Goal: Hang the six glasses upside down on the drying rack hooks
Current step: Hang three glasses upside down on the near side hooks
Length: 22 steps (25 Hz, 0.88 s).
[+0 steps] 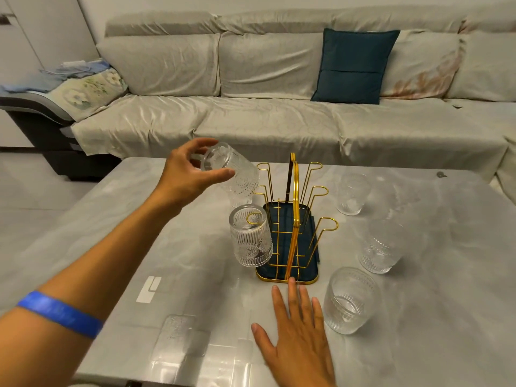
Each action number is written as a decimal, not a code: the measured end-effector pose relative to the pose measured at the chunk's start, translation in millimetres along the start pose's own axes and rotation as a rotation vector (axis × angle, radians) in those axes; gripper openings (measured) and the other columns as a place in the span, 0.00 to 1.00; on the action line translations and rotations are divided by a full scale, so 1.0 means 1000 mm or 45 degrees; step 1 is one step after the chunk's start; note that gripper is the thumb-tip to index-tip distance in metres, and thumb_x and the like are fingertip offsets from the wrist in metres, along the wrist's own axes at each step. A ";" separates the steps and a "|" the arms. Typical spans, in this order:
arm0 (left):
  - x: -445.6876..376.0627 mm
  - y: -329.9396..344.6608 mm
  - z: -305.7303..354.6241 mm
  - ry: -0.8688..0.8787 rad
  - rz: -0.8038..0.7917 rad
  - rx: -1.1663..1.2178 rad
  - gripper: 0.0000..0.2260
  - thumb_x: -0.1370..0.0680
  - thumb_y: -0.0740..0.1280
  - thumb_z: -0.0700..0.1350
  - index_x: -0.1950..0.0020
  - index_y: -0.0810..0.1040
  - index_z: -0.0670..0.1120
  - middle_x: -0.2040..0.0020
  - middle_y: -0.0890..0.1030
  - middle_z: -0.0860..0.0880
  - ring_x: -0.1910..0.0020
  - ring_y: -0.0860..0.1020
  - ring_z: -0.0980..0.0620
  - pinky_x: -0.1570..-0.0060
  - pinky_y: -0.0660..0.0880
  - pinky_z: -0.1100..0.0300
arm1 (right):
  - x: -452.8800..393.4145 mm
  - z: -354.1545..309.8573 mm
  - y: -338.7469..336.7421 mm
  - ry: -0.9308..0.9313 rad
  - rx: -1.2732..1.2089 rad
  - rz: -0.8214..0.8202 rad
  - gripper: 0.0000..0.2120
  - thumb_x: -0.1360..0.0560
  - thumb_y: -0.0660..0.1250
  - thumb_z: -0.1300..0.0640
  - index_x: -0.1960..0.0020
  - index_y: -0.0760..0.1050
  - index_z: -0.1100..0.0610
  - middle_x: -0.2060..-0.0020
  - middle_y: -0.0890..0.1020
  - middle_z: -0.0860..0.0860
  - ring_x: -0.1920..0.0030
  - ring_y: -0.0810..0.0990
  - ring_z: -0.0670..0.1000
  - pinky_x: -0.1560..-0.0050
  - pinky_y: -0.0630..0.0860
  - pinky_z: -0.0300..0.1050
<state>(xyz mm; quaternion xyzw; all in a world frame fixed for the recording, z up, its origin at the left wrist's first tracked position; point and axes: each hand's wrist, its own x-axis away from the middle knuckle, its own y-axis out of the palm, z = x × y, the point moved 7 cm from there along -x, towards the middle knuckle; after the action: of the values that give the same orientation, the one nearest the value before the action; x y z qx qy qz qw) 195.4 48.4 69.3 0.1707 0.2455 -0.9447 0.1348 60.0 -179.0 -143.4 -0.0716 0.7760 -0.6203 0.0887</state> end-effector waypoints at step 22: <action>-0.019 0.082 -0.019 -0.082 -0.575 -0.346 0.26 0.37 0.82 0.46 0.41 0.79 0.50 0.43 0.80 0.48 0.50 0.80 0.49 0.58 0.79 0.58 | -0.005 0.002 -0.006 0.026 -0.013 0.191 0.39 0.28 0.43 0.30 0.35 0.75 0.54 0.33 0.72 0.60 0.26 0.35 0.52 0.34 0.47 0.53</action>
<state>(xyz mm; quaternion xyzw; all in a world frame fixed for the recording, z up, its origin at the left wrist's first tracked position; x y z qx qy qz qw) 245.2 -7.5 26.8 0.0617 0.3976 -0.9141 -0.0499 65.3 -180.7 -138.1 -0.0073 0.7831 -0.6088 0.1268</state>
